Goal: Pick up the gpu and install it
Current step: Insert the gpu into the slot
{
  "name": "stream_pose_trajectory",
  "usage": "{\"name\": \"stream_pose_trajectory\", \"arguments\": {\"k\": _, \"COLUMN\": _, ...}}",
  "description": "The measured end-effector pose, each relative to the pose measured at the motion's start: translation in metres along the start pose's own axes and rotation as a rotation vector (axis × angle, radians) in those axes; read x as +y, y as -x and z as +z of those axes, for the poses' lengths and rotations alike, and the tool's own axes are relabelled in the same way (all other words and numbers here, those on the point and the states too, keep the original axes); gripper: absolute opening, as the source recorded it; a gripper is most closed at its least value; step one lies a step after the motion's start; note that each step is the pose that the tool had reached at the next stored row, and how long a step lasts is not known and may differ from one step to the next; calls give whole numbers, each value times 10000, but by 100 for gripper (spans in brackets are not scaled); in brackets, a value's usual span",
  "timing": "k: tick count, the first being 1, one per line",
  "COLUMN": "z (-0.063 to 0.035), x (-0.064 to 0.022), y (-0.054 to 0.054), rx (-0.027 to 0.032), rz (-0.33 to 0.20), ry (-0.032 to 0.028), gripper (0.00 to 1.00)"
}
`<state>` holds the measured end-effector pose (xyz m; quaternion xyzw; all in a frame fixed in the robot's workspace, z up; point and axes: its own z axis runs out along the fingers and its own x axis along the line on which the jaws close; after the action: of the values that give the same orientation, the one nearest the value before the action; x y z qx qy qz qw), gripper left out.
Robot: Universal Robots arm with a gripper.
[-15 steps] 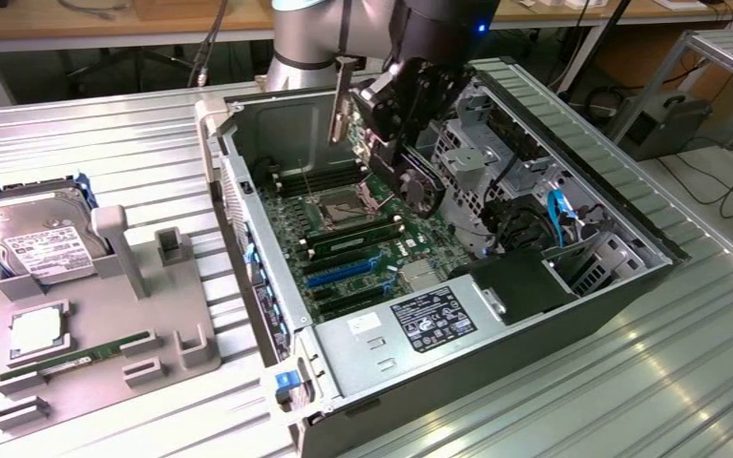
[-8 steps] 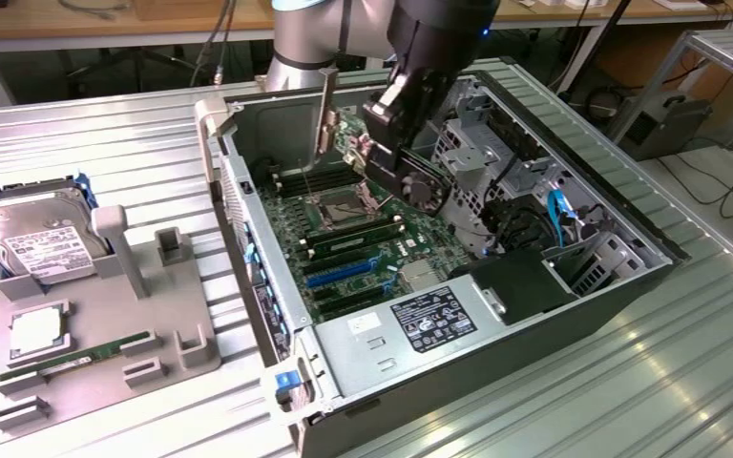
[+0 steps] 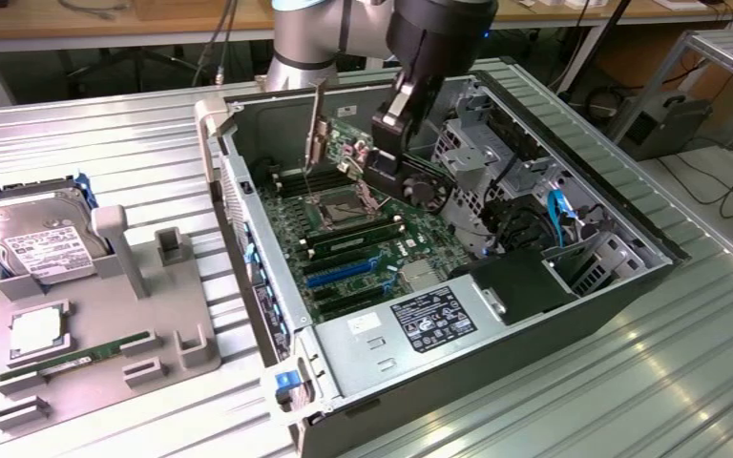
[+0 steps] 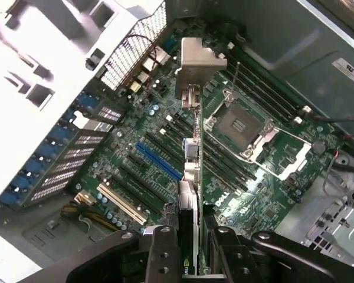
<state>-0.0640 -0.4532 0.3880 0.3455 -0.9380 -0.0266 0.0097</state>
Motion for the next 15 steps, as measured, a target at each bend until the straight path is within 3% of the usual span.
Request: {"name": "stream_pose_trajectory", "arguments": {"k": 15, "z": 81, "x": -5, "y": 0, "rx": 176, "rz": -3156, "ry": -2, "gripper": 26}}
